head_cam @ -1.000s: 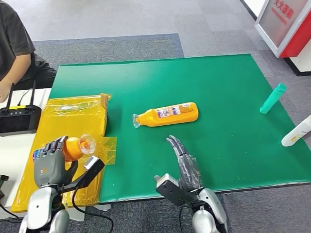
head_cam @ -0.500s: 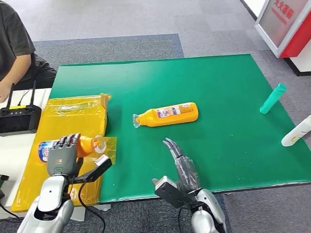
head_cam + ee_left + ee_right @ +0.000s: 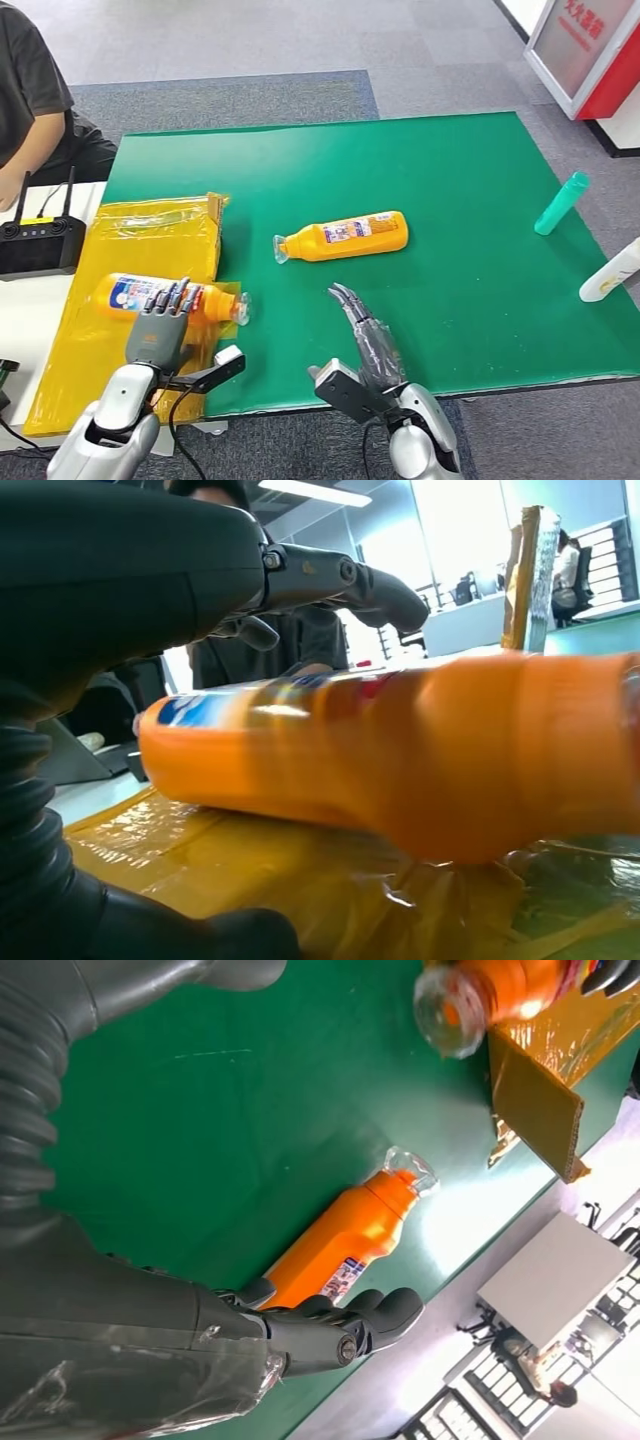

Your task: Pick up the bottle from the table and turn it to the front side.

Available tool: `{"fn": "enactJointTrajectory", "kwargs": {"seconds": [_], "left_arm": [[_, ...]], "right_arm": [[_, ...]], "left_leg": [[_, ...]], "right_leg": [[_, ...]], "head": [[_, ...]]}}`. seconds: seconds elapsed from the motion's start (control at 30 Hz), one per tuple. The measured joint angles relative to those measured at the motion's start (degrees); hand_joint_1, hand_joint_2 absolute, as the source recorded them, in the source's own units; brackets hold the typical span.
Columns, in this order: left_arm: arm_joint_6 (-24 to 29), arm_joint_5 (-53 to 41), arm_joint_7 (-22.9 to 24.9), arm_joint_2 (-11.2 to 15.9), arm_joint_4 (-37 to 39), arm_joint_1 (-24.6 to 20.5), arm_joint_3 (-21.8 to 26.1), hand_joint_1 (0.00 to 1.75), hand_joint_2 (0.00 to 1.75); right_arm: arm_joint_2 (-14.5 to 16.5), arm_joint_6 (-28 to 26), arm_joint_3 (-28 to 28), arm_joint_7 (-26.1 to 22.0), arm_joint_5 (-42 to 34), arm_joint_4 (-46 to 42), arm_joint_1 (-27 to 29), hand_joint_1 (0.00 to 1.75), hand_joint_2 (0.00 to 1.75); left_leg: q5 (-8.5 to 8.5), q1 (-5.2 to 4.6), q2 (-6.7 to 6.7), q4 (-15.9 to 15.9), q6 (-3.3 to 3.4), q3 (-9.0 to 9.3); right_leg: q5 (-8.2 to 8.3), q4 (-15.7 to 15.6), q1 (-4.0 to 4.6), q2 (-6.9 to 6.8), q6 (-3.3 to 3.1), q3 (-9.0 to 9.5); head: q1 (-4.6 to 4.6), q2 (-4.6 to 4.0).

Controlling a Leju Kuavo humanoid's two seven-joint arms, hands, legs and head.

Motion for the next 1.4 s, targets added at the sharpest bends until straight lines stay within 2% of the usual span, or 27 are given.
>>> {"fn": "enactJointTrajectory", "kwargs": {"seconds": [0.4,0.57,0.7,0.77,0.9,1.07,1.13,1.23,1.4], "left_arm": [[0.72,0.03,-1.64,-0.55,0.49,-0.24,0.54,0.0,1.75],[3.09,1.1,-8.78,-3.73,-2.38,2.13,4.59,0.0,1.75],[3.37,2.25,-10.97,-5.85,-4.7,3.44,6.99,0.0,1.75],[4.13,6.9,-14.44,-7.04,-6.16,4.29,8.28,0.0,1.75],[2.79,26.24,-27.04,-11.17,-12.57,7.89,10.94,0.0,1.75],[-5.2,49.16,-41.74,-15.47,-19.62,13.46,12.49,0.0,1.75],[-9.19,55.81,-45.84,-17.06,-20.82,15.14,12.89,0.0,1.75],[-14.56,62.36,-48.89,-19.08,-20.72,16.76,13.6,0.0,1.75],[-19.59,67.1,-49.18,-19.85,-18.0,17.42,14.31,0.0,1.75]], "right_arm": [[0.0,-0.15,-0.23,0.0,-0.02,0.35,-0.02,0.0,1.75],[-0.01,-0.52,-0.48,0.05,-0.04,0.2,0.09,0.0,1.75],[0.0,-0.55,-0.76,0.07,-0.05,-0.04,0.17,0.0,1.75],[-0.01,-0.67,-0.97,0.13,-0.04,-0.24,0.27,0.0,1.75],[-0.03,-1.4,-1.52,-0.53,-0.81,-1.76,1.52,0.0,1.75],[-0.12,-2.11,-2.11,-4.25,-5.06,-5.55,5.6,0.0,1.75],[-0.24,-1.74,-2.47,-5.33,-6.98,-7.3,7.21,0.0,1.75],[-0.49,-0.57,-3.63,-6.7,-9.97,-9.96,9.91,0.0,1.75],[-0.64,1.65,-6.24,-8.41,-12.47,-12.66,13.19,0.0,1.75]], "left_leg": [[0.0,0.0,-0.01,0.0,0.0,0.05],[-0.01,-0.01,0.0,0.0,0.02,0.03],[-0.03,-0.01,0.0,0.0,0.02,0.03],[-0.03,-0.01,0.0,0.0,0.02,0.03],[-0.06,-0.01,0.01,0.0,0.02,0.02],[-0.19,-0.02,0.01,0.0,0.02,0.02],[-0.22,-0.02,0.01,0.0,0.03,0.02],[-0.26,-0.02,0.0,0.0,0.04,0.03],[-0.27,-0.02,0.0,0.0,0.03,0.05]], "right_leg": [[0.0,0.0,0.0,0.0,0.0,0.06],[-0.01,0.0,-0.02,0.01,0.01,0.01],[-0.01,0.0,-0.02,0.01,0.01,0.01],[-0.01,0.0,-0.01,0.01,0.01,-0.01],[-0.03,-0.01,-0.02,0.01,0.01,-0.02],[-0.13,-0.02,-0.04,0.01,0.02,-0.02],[-0.15,-0.02,-0.05,0.01,0.01,-0.02],[-0.19,-0.03,-0.05,0.01,0.05,-0.02],[-0.19,-0.03,-0.03,0.02,0.05,-0.01]], "head": [[0.0,0.0],[0.01,0.0],[0.01,0.0],[-0.01,0.0],[0.02,0.0],[0.01,0.0],[0.01,0.0],[0.01,0.0],[0.01,0.0]]}}
